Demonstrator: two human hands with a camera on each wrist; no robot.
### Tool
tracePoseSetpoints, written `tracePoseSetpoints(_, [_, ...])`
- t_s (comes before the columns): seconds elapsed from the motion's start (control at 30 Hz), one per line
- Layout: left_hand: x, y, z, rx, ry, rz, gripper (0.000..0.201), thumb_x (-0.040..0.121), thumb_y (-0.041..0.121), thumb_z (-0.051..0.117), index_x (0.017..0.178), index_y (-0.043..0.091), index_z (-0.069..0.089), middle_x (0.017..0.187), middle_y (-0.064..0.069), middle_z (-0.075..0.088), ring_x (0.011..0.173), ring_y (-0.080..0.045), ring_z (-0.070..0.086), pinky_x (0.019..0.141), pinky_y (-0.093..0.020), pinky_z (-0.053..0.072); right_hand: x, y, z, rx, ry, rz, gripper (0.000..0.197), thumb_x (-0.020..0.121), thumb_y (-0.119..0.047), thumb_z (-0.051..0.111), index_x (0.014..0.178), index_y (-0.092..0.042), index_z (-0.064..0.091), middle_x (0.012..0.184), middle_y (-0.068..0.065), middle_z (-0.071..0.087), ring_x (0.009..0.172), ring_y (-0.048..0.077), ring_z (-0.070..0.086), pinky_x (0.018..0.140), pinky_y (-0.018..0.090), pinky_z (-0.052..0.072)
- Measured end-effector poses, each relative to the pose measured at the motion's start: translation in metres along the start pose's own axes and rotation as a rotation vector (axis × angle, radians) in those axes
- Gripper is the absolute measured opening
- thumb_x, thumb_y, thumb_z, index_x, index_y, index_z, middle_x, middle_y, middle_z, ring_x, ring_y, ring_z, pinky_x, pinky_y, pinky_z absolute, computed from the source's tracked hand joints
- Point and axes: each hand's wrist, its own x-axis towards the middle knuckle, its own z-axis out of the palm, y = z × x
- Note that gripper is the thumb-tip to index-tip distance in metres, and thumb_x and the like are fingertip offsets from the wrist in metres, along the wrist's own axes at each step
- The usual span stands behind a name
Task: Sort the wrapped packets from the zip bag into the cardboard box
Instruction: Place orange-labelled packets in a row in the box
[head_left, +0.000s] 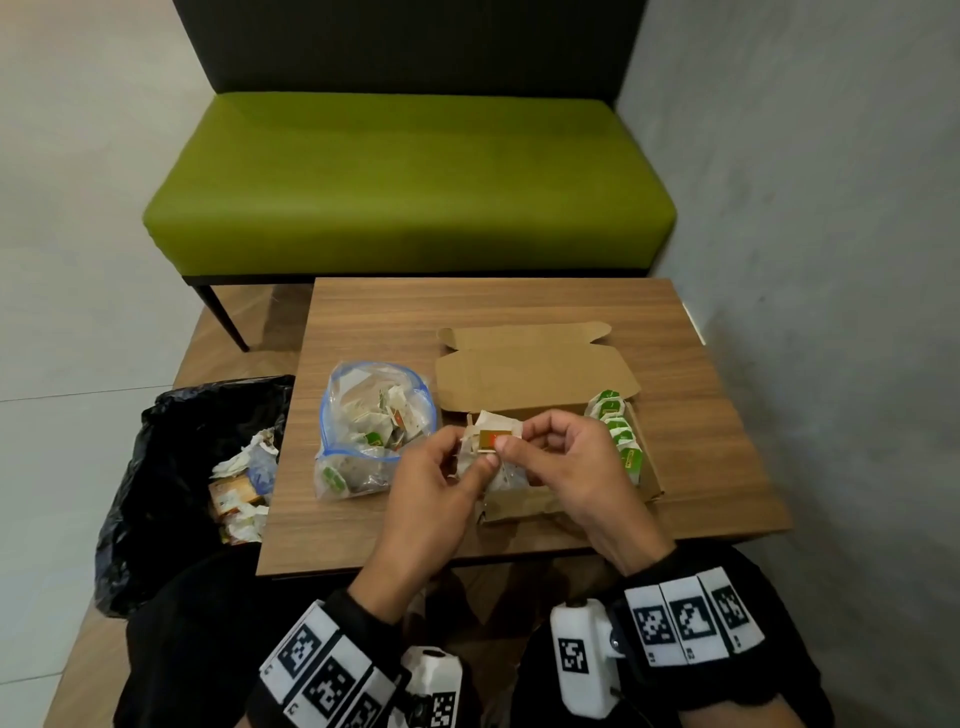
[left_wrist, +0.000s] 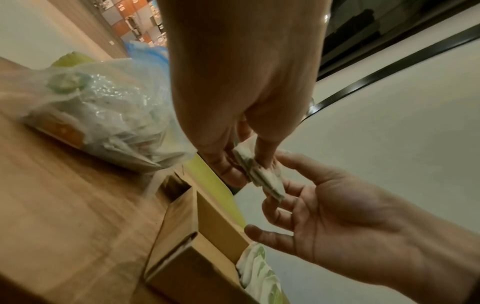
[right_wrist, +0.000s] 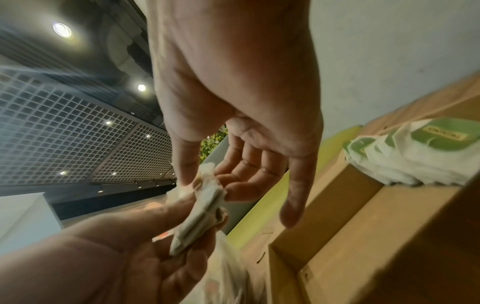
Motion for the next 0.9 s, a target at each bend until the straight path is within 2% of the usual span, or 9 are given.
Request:
tracePoseSetpoints(0.13, [-0.001, -0.002, 0.002, -0.093, 0.046, -0.024, 0.014, 0.087, 0.012, 0.071, 0.099, 0.019, 0.071, 0.09, -0.001, 0.076, 0.086, -0.019, 0.072, 0.077, -0.042, 0.059, -0.002, 0.004, 0.002, 0.027, 0.027, -0.007, 0.015, 0.079, -0.01, 0.081, 0.088, -0.007, 0.069, 0.07, 0.003, 0.07, 0.063, 0.011, 0.067, 0.057, 0.022, 0.053])
tracePoseSetpoints(0.2, [-0.001, -0.004, 0.001, -0.188, 0.072, -0.075, 0.017, 0.086, 0.008, 0.071, 0.102, 0.014, 0.071, 0.094, -0.004, 0.077, 0.09, -0.019, 0.073, 0.081, -0.039, 0.058, -0.003, 0.002, 0.001, 0.047, 0.012, 0.015, 0.015, 0.08, -0.007, 0.08, 0.091, -0.006, 0.07, 0.074, 0.006, 0.072, 0.066, 0.014, 0.068, 0.06, 0.026, 0.056])
tracePoseSetpoints(0.27, [0.0, -0.007, 0.0, -0.245, 0.086, -0.108, 0.019, 0.086, 0.007, 0.071, 0.104, 0.01, 0.07, 0.096, -0.005, 0.077, 0.093, -0.021, 0.073, 0.083, -0.039, 0.058, -0.004, 0.0, -0.001, 0.048, -0.003, 0.035, 0.016, 0.08, -0.006, 0.079, 0.094, -0.003, 0.071, 0.078, 0.01, 0.072, 0.066, 0.014, 0.067, 0.061, 0.026, 0.057])
tracePoseSetpoints(0.4, [-0.001, -0.005, 0.003, -0.279, 0.042, -0.106, 0.015, 0.092, 0.008, 0.063, 0.106, 0.008, 0.069, 0.097, -0.008, 0.076, 0.089, -0.022, 0.072, 0.072, -0.036, 0.06, -0.005, -0.003, -0.003, 0.127, 0.041, 0.026, 0.014, 0.08, -0.002, 0.078, 0.092, 0.0, 0.071, 0.083, 0.013, 0.075, 0.069, 0.017, 0.071, 0.06, 0.025, 0.058])
tracePoseSetpoints(0.5, [-0.001, -0.004, 0.004, -0.308, 0.024, -0.117, 0.015, 0.093, 0.006, 0.061, 0.106, 0.006, 0.068, 0.098, -0.009, 0.076, 0.088, -0.023, 0.072, 0.074, -0.039, 0.061, -0.006, -0.004, -0.003, 0.15, 0.049, 0.008, 0.015, 0.08, -0.002, 0.077, 0.093, -0.001, 0.071, 0.084, 0.011, 0.076, 0.073, 0.018, 0.073, 0.06, 0.024, 0.057])
tracePoseSetpoints(0.6, [0.0, -0.006, 0.003, -0.301, 0.076, -0.123, 0.015, 0.092, 0.006, 0.063, 0.106, 0.005, 0.068, 0.096, -0.009, 0.076, 0.088, -0.025, 0.073, 0.076, -0.041, 0.061, -0.006, -0.003, -0.003, 0.081, 0.015, 0.002, 0.013, 0.081, -0.006, 0.077, 0.092, -0.003, 0.072, 0.08, 0.009, 0.076, 0.066, 0.013, 0.071, 0.059, 0.024, 0.056])
tracePoseSetpoints(0.73, [0.0, -0.008, 0.002, -0.284, 0.155, -0.099, 0.01, 0.092, 0.008, 0.064, 0.1, 0.011, 0.069, 0.094, -0.006, 0.077, 0.087, -0.021, 0.074, 0.072, -0.036, 0.06, -0.004, -0.003, -0.009, 0.067, 0.025, 0.015, 0.009, 0.081, -0.008, 0.078, 0.088, -0.006, 0.072, 0.075, 0.006, 0.075, 0.06, 0.012, 0.065, 0.06, 0.028, 0.056])
tracePoseSetpoints(0.83, [0.0, -0.012, -0.003, -0.209, 0.202, -0.071, 0.007, 0.092, 0.011, 0.065, 0.098, 0.01, 0.069, 0.09, -0.005, 0.077, 0.082, -0.02, 0.074, 0.068, -0.033, 0.061, 0.004, -0.002, -0.025, 0.045, 0.133, 0.015, 0.007, 0.081, -0.011, 0.079, 0.086, -0.01, 0.073, 0.08, 0.004, 0.075, 0.067, 0.013, 0.067, 0.061, 0.036, 0.058])
tracePoseSetpoints(0.9, [-0.001, -0.014, -0.006, -0.151, 0.198, -0.055, 0.007, 0.092, 0.012, 0.066, 0.097, 0.01, 0.07, 0.087, -0.003, 0.077, 0.078, -0.019, 0.074, 0.065, -0.03, 0.06, 0.013, -0.002, -0.033, -0.051, 0.187, 0.003, 0.008, 0.081, -0.014, 0.079, 0.087, -0.011, 0.074, 0.088, 0.006, 0.072, 0.077, 0.016, 0.068, 0.059, 0.034, 0.061])
